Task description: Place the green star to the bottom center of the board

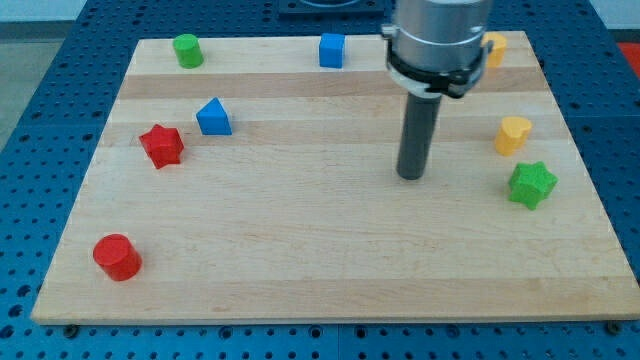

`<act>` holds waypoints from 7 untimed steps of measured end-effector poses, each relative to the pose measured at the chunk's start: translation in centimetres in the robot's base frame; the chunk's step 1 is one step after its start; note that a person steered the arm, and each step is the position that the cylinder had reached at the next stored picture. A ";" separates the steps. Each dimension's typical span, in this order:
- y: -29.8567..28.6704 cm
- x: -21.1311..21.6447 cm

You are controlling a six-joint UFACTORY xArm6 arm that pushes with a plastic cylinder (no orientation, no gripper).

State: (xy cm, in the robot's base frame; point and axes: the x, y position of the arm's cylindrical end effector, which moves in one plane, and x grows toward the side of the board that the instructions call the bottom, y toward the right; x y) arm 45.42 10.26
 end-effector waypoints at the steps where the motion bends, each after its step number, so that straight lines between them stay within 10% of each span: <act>1: 3.4 0.0; 7: 13.4 -0.6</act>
State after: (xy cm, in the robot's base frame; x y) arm 44.81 23.63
